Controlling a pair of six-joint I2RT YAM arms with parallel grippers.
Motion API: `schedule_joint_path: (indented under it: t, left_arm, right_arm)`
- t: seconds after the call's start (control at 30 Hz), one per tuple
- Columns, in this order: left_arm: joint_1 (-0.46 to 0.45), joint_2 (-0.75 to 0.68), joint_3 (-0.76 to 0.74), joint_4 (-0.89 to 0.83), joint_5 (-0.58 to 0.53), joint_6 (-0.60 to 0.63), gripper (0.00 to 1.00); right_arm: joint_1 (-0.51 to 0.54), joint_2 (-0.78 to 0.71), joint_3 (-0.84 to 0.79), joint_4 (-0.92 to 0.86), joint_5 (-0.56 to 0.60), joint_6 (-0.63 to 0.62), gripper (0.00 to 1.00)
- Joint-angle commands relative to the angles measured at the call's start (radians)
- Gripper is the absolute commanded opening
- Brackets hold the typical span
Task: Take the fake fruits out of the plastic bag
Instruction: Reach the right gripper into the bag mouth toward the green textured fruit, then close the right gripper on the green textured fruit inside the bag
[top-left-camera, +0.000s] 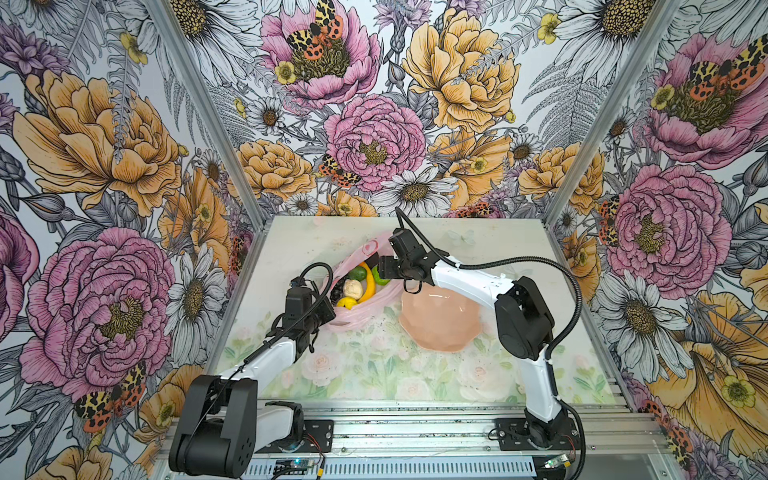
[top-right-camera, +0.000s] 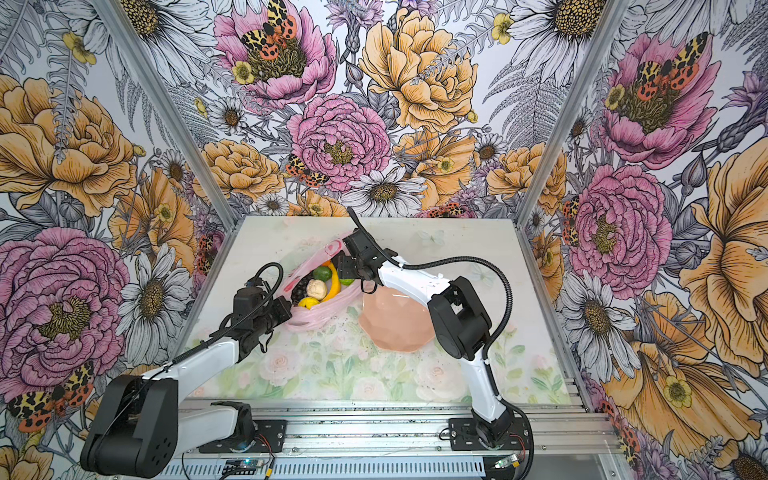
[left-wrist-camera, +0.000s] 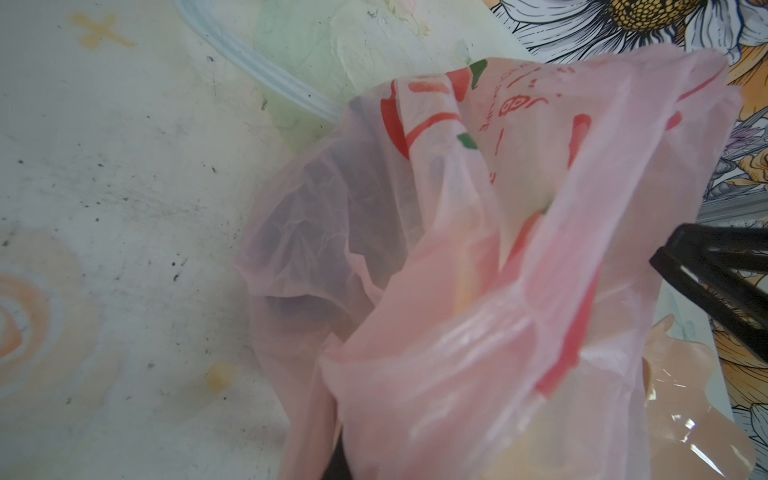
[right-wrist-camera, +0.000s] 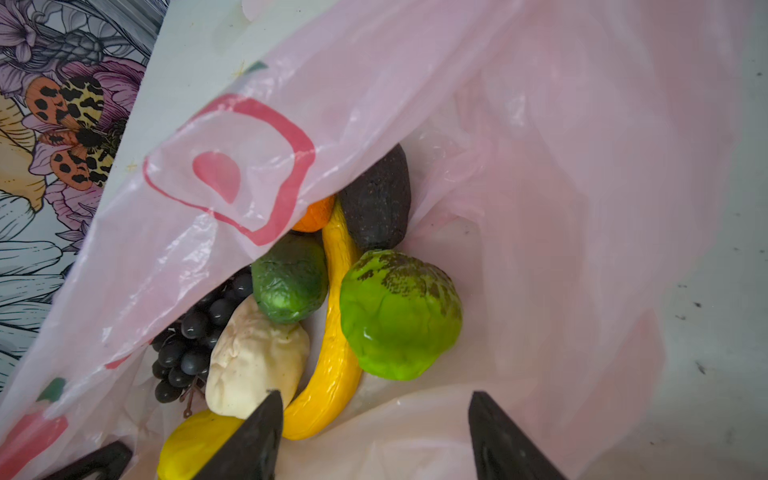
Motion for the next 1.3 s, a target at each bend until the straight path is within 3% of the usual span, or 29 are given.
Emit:
schedule_joint_path:
  t: [0.0, 0.47, 0.77, 1.27]
  left_arm:
    - [-0.009, -0.009, 0.009, 0.000, -0.025, 0.014, 0.00]
    - [-0.006, -0.012, 0.008, -0.001, -0.024, 0.013, 0.00]
    - [-0.007, -0.011, 0.008, 0.000, -0.025, 0.011, 0.00]
    - [-0.007, -0.015, 0.005, 0.000, -0.028, 0.010, 0.00]
  right_arm:
    - [-0.005, 0.054, 0.068, 0.006, -0.021, -0.020, 0.80]
    - [-0.033, 0.207, 0.179, -0.014, -0.017, -0.032, 0.81]
    - [-0.033, 0.275, 0.232, -0.021, -0.050, -0.029, 0.73]
    - [-0.031, 0.252, 0.238, -0.029, -0.069, -0.032, 0.65]
